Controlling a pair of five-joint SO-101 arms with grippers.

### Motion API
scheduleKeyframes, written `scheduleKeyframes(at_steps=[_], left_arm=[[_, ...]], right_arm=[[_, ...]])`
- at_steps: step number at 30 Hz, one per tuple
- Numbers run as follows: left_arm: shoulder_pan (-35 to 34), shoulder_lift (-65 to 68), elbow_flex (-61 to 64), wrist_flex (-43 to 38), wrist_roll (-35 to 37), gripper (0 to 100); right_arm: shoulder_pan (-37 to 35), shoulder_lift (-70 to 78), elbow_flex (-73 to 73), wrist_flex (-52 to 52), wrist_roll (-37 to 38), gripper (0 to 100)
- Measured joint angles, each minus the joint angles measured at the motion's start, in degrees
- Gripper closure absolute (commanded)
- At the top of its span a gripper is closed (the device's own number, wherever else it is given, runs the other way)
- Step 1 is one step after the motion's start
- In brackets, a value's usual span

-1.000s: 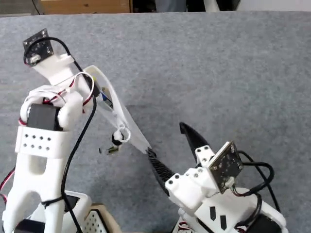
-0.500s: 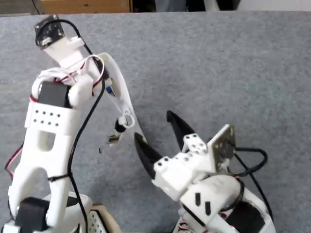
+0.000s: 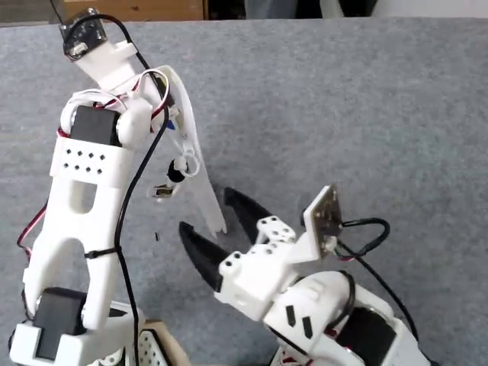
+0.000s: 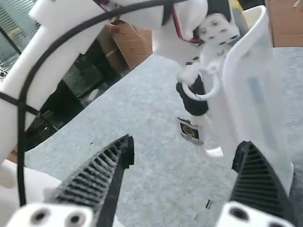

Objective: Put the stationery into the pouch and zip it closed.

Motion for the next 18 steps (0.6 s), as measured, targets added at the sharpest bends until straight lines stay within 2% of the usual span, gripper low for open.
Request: scheduleKeyframes(at_steps=[9,18], left_arm=[[0.00,0.00,0.00,0.62,0.00,97],[0.00,0.35,-2.29,3.69,0.18,97]], right_arm=[[-0.35,0.35,3.60,-13.10,0.00,65.9],[8.35,0.62,10.90,-22.33,-0.09,65.9]])
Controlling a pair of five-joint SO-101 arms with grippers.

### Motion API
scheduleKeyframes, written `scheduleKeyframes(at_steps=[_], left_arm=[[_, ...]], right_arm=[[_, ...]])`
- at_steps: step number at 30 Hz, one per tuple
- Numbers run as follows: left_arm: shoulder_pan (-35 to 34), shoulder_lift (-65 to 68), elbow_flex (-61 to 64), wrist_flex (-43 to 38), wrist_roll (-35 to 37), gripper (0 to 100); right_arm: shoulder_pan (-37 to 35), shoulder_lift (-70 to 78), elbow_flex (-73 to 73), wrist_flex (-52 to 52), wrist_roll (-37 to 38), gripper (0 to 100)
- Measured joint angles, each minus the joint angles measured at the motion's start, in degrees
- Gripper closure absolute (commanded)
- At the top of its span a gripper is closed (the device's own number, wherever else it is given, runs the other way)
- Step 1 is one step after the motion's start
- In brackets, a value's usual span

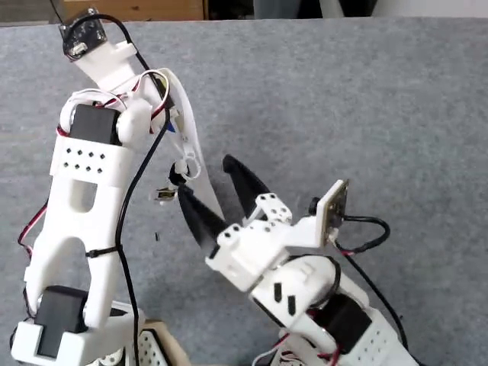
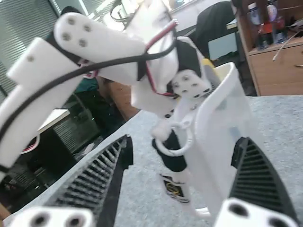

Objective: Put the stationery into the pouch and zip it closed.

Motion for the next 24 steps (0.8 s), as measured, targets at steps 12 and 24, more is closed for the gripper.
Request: scheduleKeyframes(at_steps=[12,24], left_arm=[[3.25,-0.79,-0.79,2.11,0.09,97],[5.10,-4.40,0.09,2.37,0.09,97]], right_arm=[[3.87,0.00,2.46,-3.69,0.00,90.0],[5.98,-0.62,2.46,-3.78,8.09,98.5]])
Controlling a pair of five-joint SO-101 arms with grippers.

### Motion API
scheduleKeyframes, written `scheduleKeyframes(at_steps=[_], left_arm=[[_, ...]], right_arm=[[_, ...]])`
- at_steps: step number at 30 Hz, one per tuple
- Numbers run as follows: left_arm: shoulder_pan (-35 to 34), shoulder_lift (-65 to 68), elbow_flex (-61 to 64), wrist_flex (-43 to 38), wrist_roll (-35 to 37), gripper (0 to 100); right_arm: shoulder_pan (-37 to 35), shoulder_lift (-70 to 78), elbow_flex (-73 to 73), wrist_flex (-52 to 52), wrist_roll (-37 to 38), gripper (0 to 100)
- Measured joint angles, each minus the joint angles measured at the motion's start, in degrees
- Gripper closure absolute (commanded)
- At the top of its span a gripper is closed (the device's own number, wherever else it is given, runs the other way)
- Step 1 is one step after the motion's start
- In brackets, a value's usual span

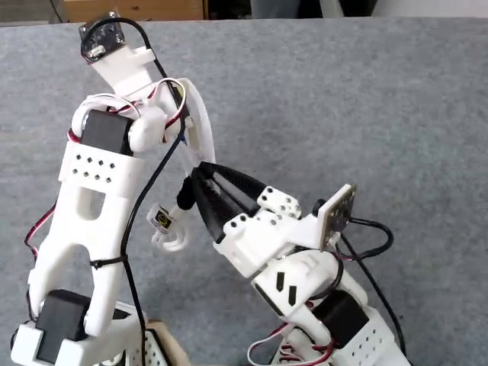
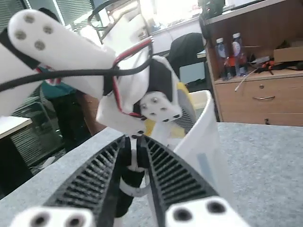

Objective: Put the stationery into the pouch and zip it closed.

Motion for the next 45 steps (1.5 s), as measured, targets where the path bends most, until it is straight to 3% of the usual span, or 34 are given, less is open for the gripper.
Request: scheduleKeyframes(at_steps=[9,24,30,34,39,45], left_arm=[[-3.87,0.44,-4.57,1.41,0.00,97],[-8.35,0.70,-16.00,21.10,0.09,97],[-9.14,0.70,-18.99,21.98,0.18,97],[-9.14,0.70,-19.16,21.98,0.62,97],[-9.23,0.70,-19.16,20.92,3.52,97],[-9.23,0.70,-19.16,17.58,5.45,97]], right_arm=[[4.75,-0.09,0.00,0.00,0.00,98.6],[11.25,0.44,0.09,0.00,0.00,98.4],[11.78,0.44,0.09,0.18,0.00,83.8],[10.81,0.44,-3.60,6.59,0.00,75.4],[7.21,0.09,-9.76,19.43,0.00,75.1],[4.22,-0.97,-11.60,26.55,0.00,75.1]])
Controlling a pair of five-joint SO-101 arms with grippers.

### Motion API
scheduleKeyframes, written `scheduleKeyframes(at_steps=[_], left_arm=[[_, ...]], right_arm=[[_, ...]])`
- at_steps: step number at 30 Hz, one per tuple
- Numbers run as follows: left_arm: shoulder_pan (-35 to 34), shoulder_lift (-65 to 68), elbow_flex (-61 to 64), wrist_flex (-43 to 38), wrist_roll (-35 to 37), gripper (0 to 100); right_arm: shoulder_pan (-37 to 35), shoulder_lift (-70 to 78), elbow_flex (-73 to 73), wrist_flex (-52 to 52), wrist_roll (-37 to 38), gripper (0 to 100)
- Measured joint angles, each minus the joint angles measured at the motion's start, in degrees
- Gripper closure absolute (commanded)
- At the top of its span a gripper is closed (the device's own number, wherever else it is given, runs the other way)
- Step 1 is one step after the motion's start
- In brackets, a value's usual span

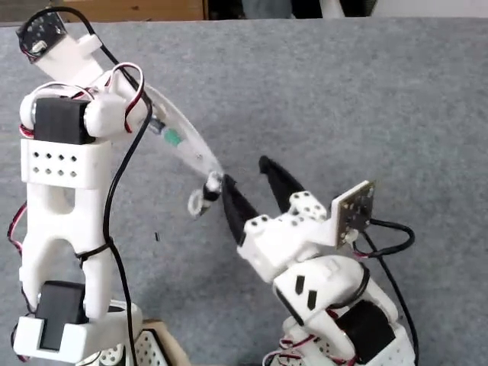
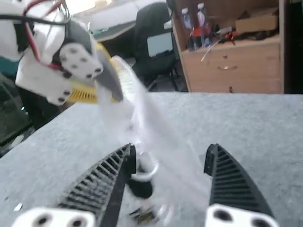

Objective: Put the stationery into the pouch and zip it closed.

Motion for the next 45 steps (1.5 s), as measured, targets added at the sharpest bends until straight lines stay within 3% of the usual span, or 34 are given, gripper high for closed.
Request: scheduleKeyframes(at_steps=[7,11,20,26,32,45], left_arm=[[0.00,0.00,0.00,-1.85,0.26,97],[0.00,0.00,0.09,-1.85,1.67,97],[0.00,0.00,0.09,-1.85,2.46,97],[0.00,0.00,0.09,-1.85,2.46,97],[0.09,0.00,0.09,-1.85,2.46,97],[1.58,0.00,0.09,-1.85,2.55,97]], right_arm=[[-9.41,-9.58,1.14,4.40,0.00,74.8],[-10.64,-11.25,4.84,3.87,0.00,74.7],[-10.55,-10.90,14.95,-3.25,0.00,74.7],[-10.20,-10.81,15.65,-6.15,0.00,75.0],[-4.84,-10.46,17.76,-10.81,0.00,75.0],[-4.48,-10.46,19.69,-13.45,0.00,75.0]])
